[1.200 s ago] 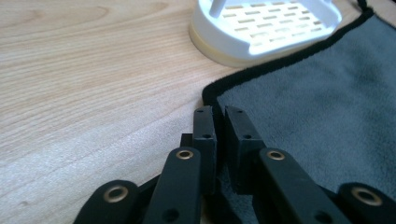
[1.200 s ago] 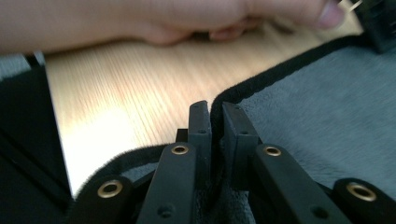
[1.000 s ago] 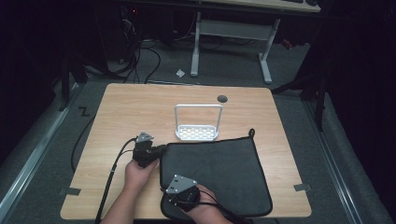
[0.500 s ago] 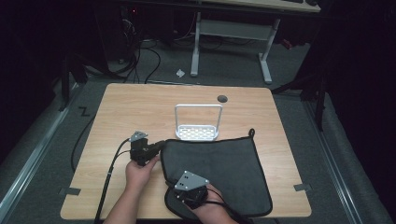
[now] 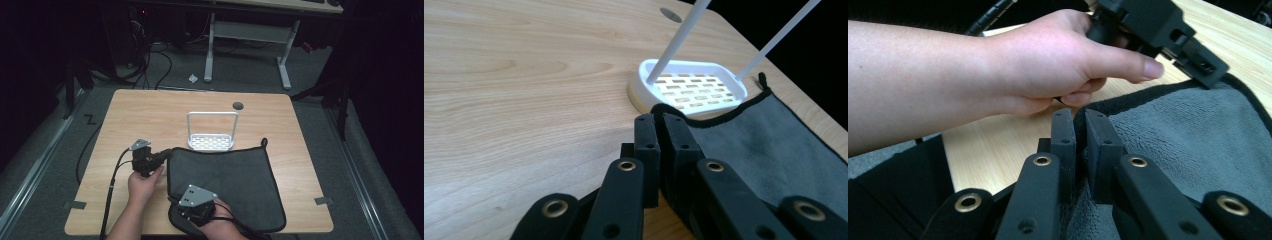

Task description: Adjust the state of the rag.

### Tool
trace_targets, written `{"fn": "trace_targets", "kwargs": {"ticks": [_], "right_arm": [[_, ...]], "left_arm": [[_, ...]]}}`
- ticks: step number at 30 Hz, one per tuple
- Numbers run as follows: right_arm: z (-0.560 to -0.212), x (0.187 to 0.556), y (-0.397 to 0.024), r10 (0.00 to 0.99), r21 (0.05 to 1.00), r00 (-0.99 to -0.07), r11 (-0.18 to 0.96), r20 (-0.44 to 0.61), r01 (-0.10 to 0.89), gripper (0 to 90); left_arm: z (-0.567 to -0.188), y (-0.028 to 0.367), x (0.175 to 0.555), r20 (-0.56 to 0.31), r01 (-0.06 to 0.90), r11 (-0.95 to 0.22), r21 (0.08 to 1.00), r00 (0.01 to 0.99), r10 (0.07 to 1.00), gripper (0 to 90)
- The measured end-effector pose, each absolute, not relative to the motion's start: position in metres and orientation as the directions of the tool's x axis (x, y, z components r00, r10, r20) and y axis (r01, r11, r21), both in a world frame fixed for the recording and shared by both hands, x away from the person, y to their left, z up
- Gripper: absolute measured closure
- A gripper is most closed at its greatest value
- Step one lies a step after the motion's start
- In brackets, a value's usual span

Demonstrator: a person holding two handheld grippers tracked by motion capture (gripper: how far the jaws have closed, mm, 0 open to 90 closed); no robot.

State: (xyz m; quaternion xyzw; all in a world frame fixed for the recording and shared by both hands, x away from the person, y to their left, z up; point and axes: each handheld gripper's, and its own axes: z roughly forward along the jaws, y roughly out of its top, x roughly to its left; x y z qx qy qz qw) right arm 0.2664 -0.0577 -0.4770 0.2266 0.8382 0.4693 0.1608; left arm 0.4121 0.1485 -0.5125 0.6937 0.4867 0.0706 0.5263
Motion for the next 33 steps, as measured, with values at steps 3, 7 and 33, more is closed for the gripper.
{"fn": "trace_targets", "kwargs": {"ticks": [3, 7, 33], "right_arm": [[-0.473, 0.266, -0.046, 0.511, 0.858, -0.857, 0.467, -0.066, 0.213, 84.3], [-0.467, 0.265, -0.028, 0.481, 0.862, -0.874, 0.468, -0.065, 0.194, 84.3], [-0.452, 0.259, -0.027, 0.469, 0.888, -0.879, 0.436, -0.083, 0.149, 84.3]], "left_arm": [[-0.508, 0.16, 0.409, -0.409, 0.594, 0.034, 0.804, 0.512, 0.756, 85.9], [-0.5, 0.18, 0.403, -0.404, 0.59, 0.044, 0.806, 0.495, 0.769, 85.9], [-0.473, 0.188, 0.391, -0.356, 0.596, 0.03, 0.803, 0.438, 0.825, 85.8]]}}
